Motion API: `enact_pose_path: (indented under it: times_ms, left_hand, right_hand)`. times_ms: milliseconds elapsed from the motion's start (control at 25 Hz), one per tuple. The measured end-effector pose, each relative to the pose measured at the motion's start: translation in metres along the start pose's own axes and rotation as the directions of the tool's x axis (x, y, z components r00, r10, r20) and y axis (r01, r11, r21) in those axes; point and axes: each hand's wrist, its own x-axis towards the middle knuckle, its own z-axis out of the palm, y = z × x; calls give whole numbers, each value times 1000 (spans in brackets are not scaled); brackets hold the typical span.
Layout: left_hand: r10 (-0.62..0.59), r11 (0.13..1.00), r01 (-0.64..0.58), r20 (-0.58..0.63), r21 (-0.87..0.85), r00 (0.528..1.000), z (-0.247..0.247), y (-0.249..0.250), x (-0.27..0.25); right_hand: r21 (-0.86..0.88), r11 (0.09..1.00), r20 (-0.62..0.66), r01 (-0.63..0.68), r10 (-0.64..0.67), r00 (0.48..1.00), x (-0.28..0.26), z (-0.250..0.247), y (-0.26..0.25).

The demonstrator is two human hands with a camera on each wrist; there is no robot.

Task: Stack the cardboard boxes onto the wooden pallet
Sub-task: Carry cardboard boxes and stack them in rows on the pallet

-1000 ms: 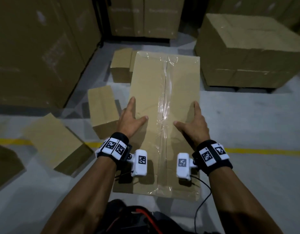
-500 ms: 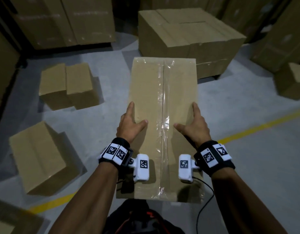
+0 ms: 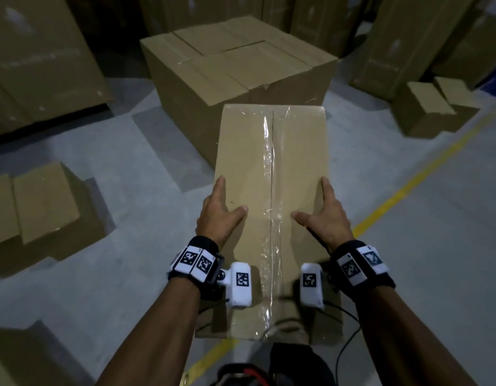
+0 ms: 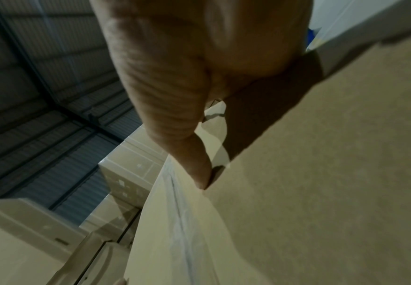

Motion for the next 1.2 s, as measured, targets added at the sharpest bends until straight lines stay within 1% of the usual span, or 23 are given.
enact_pose_path:
  times_ms: [120, 200, 280, 440, 520, 600, 760, 920, 960, 1080, 1200]
  left_hand:
    - [8, 1000, -8, 25, 5, 1000, 47, 32, 72]
    - [1, 1000, -2, 40, 6, 999, 77, 58, 120]
    - [6, 1000, -6, 38, -8, 999, 106, 95, 169]
    - [35, 999, -33, 30, -40, 999, 143, 159, 252]
    - [52, 997, -50, 38, -54, 998, 155, 182, 288]
    - [62, 993, -56, 56, -103, 997, 170, 201, 336]
    - [70, 981, -51, 99, -188, 993, 200, 234, 449]
    - [79, 981, -54, 130, -184, 988, 221, 273, 561]
    - [77, 981, -50, 142, -188, 987, 224, 289, 593]
    - [101, 980, -72, 157, -185, 982, 232, 334, 665]
    - [91, 987, -67, 157, -147, 983, 239, 375, 716]
  right_hand:
    - [27, 999, -23, -17, 18, 1000, 83, -20, 8]
    - [17, 999, -17, -30, 30, 999, 139, -38, 11]
    - [16, 999, -8, -31, 31, 999, 202, -64, 5]
    - [13, 1000, -7, -28, 28, 1000, 302, -109, -15]
    - [3, 1000, -4, -19, 19, 1000, 341, -124, -27]
    - [-5, 1000, -10, -21, 21, 1000, 390, -136, -38]
    - [22, 999, -26, -24, 25, 999, 500, -143, -57]
    - [29, 998, -66, -55, 57, 996, 611, -146, -81]
    - [36, 998, -85, -57, 60, 995, 641, -150, -91]
    - [77, 995, -111, -63, 71, 991, 716, -164, -117]
    - [136, 989, -108, -52, 67, 992, 772, -180, -137]
